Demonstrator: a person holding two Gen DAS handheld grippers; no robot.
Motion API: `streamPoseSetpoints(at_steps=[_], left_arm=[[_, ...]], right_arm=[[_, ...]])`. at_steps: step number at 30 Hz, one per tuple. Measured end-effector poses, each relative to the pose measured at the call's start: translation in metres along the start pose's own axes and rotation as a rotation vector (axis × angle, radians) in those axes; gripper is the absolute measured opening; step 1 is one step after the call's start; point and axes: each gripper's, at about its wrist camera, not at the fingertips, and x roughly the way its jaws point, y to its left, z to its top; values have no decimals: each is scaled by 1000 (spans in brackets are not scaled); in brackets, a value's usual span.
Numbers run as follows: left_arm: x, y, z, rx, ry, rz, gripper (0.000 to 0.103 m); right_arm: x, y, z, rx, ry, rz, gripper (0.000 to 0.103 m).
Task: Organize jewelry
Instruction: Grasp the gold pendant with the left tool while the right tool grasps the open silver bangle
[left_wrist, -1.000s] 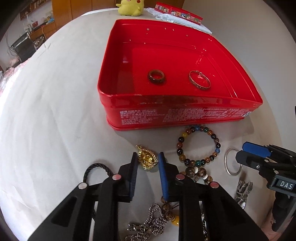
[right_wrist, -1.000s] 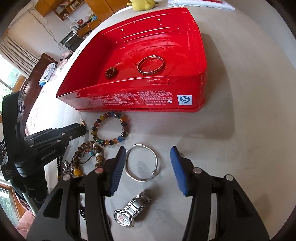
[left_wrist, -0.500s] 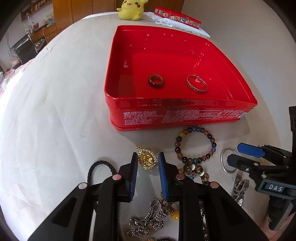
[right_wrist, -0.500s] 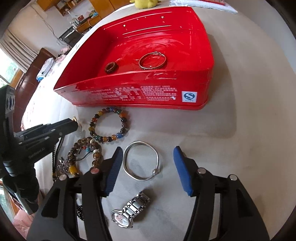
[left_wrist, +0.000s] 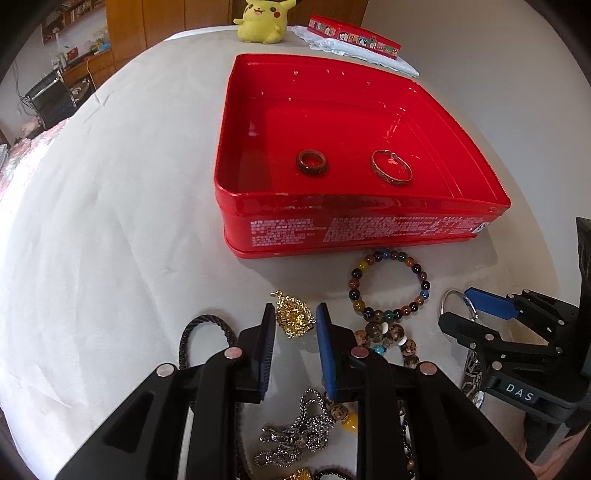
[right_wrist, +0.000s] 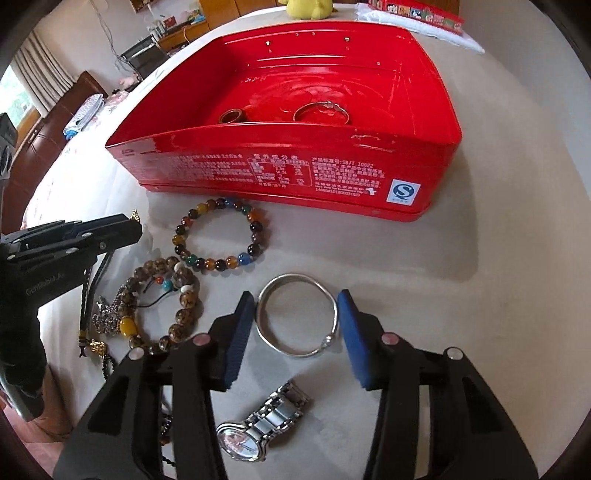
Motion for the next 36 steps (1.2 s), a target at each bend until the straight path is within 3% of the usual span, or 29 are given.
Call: streamPoseSetpoints(at_steps=[14,26,36], left_arm=[[-11,-4,-4,10,-42,13,22],[-10,-2,-5,18,-60,22,22],[-19,-4,-6,18,-94,42,22]], right_arm=[[-27,-14,0,44,-61,48,45],[-13,-13,3,48,-26,43,45],[-31,-11,5,45,-73,49,45]])
